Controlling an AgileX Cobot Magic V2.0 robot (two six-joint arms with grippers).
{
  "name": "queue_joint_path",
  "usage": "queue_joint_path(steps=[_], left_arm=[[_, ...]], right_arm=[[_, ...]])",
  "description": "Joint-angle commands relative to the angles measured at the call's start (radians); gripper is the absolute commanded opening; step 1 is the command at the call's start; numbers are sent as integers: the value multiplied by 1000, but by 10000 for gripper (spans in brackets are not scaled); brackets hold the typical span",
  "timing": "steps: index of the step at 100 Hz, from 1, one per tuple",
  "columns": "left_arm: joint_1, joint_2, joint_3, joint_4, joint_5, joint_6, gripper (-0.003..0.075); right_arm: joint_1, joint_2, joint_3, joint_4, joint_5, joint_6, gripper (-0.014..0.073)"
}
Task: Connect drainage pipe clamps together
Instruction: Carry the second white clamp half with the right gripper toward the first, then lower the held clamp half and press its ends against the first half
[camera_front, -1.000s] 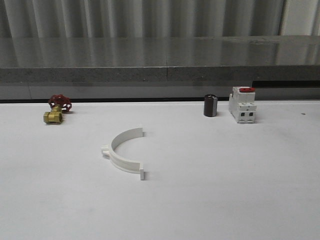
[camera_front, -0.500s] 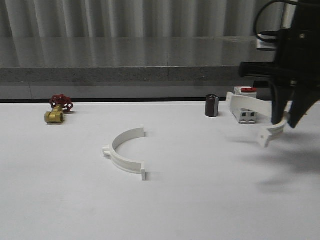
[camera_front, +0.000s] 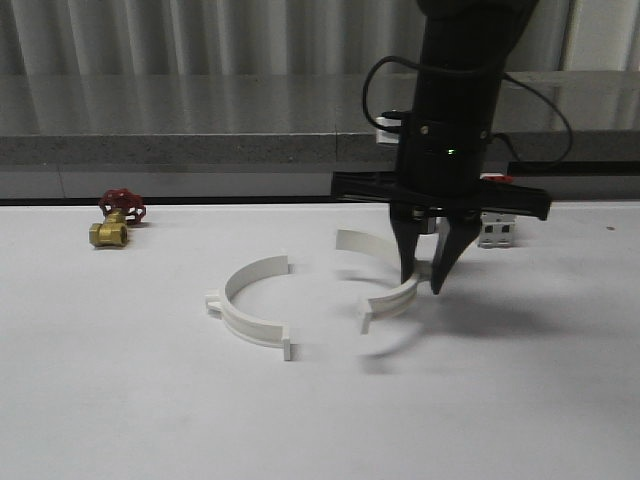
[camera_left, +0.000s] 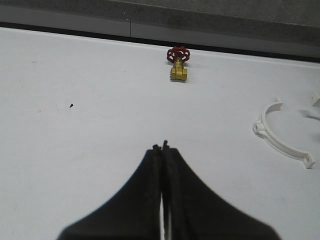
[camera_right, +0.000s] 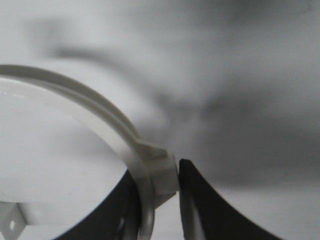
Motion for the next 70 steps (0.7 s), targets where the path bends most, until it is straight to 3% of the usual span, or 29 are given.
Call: queue_joint_path(steps=[1, 26, 70], left_arm=[[0, 11, -27, 8, -75, -1, -20], [0, 11, -27, 8, -75, -1, -20], [0, 11, -27, 8, -75, -1, -20]], right_arm=[[14, -16, -82, -2, 23, 14, 91], [33, 63, -165, -2, 37, 28, 91], [51, 77, -173, 35, 3, 29, 91]])
